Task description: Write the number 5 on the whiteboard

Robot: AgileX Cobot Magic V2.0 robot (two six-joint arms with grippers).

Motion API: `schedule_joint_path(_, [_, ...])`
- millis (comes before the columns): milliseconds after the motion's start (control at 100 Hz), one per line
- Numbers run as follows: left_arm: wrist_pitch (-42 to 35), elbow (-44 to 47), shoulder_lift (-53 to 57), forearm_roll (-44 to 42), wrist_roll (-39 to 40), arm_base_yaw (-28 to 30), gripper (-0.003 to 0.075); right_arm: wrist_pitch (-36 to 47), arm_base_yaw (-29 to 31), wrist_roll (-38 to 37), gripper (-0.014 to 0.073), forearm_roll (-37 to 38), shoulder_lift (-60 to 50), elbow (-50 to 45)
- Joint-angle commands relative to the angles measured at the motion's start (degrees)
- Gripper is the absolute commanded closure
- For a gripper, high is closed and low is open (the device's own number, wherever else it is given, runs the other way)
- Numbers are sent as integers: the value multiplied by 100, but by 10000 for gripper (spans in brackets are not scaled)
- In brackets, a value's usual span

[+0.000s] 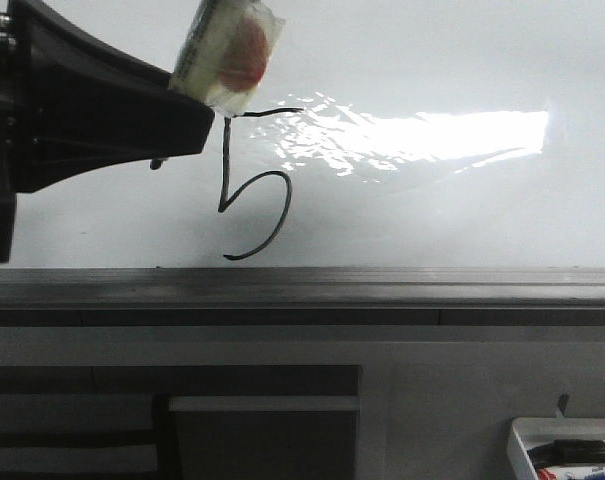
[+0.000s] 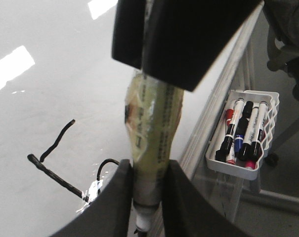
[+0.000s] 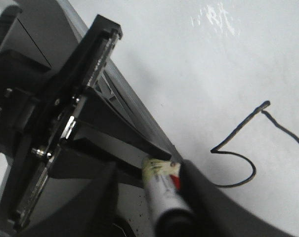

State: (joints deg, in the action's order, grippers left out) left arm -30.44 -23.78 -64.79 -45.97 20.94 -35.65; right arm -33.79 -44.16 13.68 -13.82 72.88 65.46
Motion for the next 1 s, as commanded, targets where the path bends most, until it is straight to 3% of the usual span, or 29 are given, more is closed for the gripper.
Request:
schedule_joint_path(0, [-134, -179, 73, 544, 324, 3, 741, 742, 161, 81, 150, 266, -165, 175])
schedule_joint_path(130, [543, -179, 107, 1909, 881, 3, 741, 956, 610, 81, 154, 336, -327, 175])
schedule_joint_path(250, [1112, -189, 97, 3496, 894, 3, 741, 768, 947, 81, 190, 336, -495, 175])
schedule_joint_path(390, [1633, -272, 58, 4597, 894, 3, 741, 490, 990, 81, 218, 336, -562, 175])
schedule_joint_path(990, [2522, -868, -446, 4741, 894, 3, 741, 274, 990, 81, 218, 303, -562, 175])
